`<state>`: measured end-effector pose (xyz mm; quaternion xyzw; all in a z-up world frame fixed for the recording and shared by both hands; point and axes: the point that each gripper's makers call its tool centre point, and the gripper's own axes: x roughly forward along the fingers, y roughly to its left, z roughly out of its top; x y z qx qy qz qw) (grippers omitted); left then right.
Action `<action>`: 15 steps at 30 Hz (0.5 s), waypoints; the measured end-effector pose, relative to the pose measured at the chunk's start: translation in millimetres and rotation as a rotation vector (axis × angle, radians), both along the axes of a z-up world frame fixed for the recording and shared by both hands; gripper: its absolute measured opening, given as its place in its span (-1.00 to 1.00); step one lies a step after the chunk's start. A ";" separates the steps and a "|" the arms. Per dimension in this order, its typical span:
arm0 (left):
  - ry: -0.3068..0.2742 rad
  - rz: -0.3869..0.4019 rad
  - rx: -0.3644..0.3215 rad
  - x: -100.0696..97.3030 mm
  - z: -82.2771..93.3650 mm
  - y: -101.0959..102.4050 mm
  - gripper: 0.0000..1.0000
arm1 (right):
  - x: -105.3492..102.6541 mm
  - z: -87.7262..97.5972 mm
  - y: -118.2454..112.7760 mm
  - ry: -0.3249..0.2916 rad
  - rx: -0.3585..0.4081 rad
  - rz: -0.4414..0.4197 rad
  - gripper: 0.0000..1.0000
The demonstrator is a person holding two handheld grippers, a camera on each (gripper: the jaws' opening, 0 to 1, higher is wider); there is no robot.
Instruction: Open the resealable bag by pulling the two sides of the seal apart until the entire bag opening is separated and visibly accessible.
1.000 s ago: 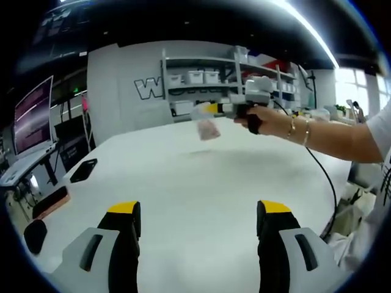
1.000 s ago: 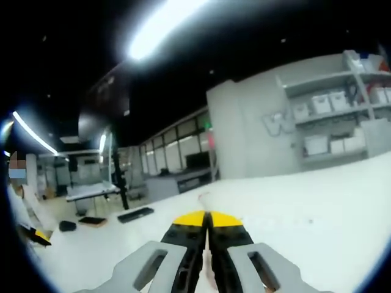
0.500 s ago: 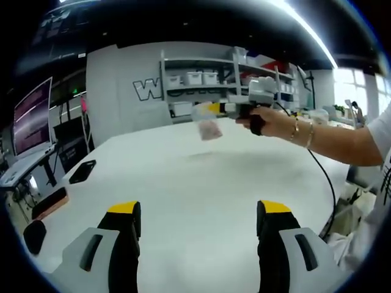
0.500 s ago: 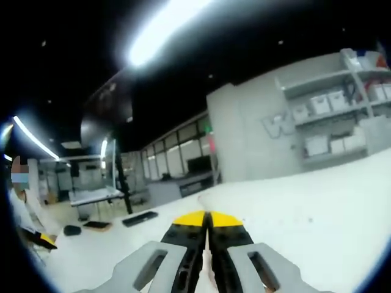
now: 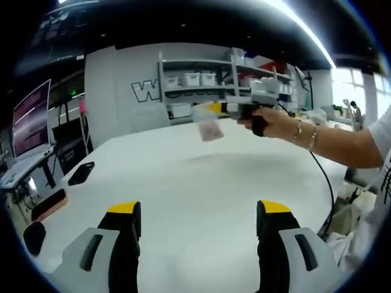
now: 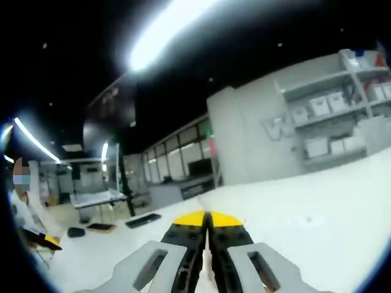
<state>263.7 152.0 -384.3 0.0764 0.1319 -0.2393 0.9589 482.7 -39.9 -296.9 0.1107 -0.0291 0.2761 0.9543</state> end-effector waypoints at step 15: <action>-0.001 -0.014 0.002 -1.1 -0.2 -7.2 0.53 | -24.6 -3.7 6.4 -0.006 0.006 0.023 -1.00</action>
